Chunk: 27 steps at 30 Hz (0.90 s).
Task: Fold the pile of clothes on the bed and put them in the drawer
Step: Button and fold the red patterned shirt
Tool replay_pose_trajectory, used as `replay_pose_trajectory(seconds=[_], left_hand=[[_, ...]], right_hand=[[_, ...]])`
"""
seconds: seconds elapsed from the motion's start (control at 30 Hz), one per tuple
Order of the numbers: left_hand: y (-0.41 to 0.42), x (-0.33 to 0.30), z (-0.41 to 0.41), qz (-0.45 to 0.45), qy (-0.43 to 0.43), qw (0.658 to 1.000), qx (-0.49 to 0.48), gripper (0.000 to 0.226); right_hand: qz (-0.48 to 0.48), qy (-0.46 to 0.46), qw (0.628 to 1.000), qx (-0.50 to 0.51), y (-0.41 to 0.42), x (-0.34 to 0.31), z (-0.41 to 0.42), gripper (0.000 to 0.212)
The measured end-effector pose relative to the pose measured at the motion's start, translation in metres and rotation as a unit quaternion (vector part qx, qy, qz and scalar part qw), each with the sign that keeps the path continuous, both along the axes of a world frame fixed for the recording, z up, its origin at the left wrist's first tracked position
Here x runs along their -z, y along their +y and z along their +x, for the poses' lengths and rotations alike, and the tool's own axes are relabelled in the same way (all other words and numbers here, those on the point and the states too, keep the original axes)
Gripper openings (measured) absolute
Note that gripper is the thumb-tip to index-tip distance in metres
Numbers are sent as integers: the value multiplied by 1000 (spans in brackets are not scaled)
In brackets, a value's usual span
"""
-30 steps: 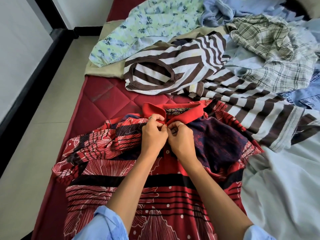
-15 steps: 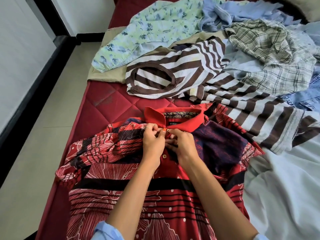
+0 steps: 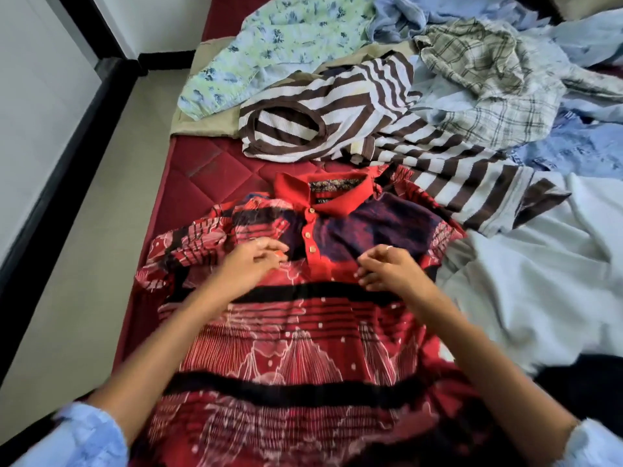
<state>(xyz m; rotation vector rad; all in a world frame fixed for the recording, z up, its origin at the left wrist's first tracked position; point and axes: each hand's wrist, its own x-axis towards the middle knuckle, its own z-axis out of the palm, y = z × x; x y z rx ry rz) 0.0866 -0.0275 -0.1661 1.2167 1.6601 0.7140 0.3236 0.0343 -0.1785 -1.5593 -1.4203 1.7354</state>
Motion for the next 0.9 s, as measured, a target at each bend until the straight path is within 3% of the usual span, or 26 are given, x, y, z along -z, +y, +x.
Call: replay_pose_trajectory(seconds=[0.17,0.33,0.43,0.5,0.57,0.63,0.7,0.77,0.83,0.9], left_hand=[[-102,-9,-45,-41,126,989,61,25],[-179,1,-56,-69,241,966,55,31],[-223,5,-56,-97,291,948,88,81],[-251,4,-52,-100,313,935,136,85],[-275,0,-42,-127,316,918,203,75],[-298,-4,-34,-124,327,901,255,75],[-314,-8,-34,-58,347,895,276,71],[-319,-8,-41,-22,284,933,220,54],[-318,-5,-48,21,266,943,200,35],[-311,-6,-50,48,258,950,171,45]], right_hand=[[89,-131,978,-134,-55,-13,84,18],[170,-298,875,-342,-94,-24,122,13],[191,-343,836,-383,-116,-32,130,52],[193,-355,825,-395,-127,-36,137,72],[199,-366,814,-404,-133,-33,141,78],[212,-387,799,-409,-136,-27,141,74],[225,-408,785,-407,-137,-23,136,61],[256,-417,780,-389,-135,-21,129,44],[282,-370,817,-342,-133,-23,125,29],[300,-312,856,-282,-132,-26,123,20]])
